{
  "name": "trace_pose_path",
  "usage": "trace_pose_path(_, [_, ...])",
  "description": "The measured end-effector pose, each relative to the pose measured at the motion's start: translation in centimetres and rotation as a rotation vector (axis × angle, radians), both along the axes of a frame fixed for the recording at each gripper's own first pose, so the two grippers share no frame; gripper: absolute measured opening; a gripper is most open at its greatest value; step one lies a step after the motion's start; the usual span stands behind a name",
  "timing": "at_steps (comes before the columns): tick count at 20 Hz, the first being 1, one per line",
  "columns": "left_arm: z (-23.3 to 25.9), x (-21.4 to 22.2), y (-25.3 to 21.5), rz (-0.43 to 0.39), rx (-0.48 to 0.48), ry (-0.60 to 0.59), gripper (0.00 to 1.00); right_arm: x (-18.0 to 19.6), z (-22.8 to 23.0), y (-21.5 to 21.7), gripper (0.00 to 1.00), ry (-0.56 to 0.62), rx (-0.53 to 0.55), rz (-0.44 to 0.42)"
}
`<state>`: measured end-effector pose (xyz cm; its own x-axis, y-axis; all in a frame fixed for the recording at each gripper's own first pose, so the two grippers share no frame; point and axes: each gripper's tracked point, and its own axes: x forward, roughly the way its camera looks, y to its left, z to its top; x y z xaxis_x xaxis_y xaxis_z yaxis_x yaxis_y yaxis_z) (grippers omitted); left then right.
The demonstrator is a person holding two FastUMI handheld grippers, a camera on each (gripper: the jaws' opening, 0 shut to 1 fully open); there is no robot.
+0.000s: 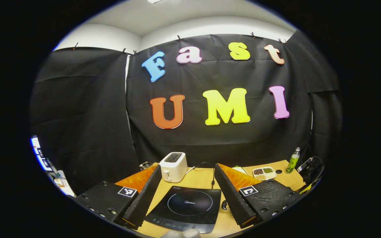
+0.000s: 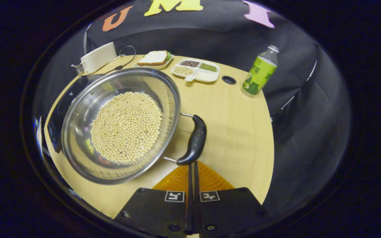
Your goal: First push the handle of the pot to place it horizontally, then grasp the pot with both hands and set it on the induction cooktop.
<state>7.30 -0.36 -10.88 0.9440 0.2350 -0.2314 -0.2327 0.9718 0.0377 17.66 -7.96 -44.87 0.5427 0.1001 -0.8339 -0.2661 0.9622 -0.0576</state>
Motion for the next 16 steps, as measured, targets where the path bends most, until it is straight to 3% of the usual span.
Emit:
trace_pose_path(2, [-1.0,0.7,-0.6,-0.028,-0.018,0.005,0.96,-0.7,0.8,-1.1,0.10,-0.028,0.005,-0.020])
trace_pose_path(4, [-2.1,1.5,-1.2,-0.061,-0.030,0.018,0.96,-1.3,2.0,-2.2,0.31,-0.061,-0.007,-0.034])
trace_pose_path(7, [-4.2,2.5,-2.4,-0.107,-0.054,0.045,0.96,-2.1,4.0,-3.6,0.84,-0.117,-0.027,-0.062])
trace_pose_path(15, [-10.1,4.8,-5.7,-0.211,-0.107,0.119,0.97,-2.7,7.7,-2.3,0.80,-0.193,0.019,-0.048])
trace_pose_path(16, [-10.9,5.0,-6.1,-0.219,-0.114,0.129,0.97,-2.6,7.5,-2.0,0.84,-0.184,0.031,-0.047])
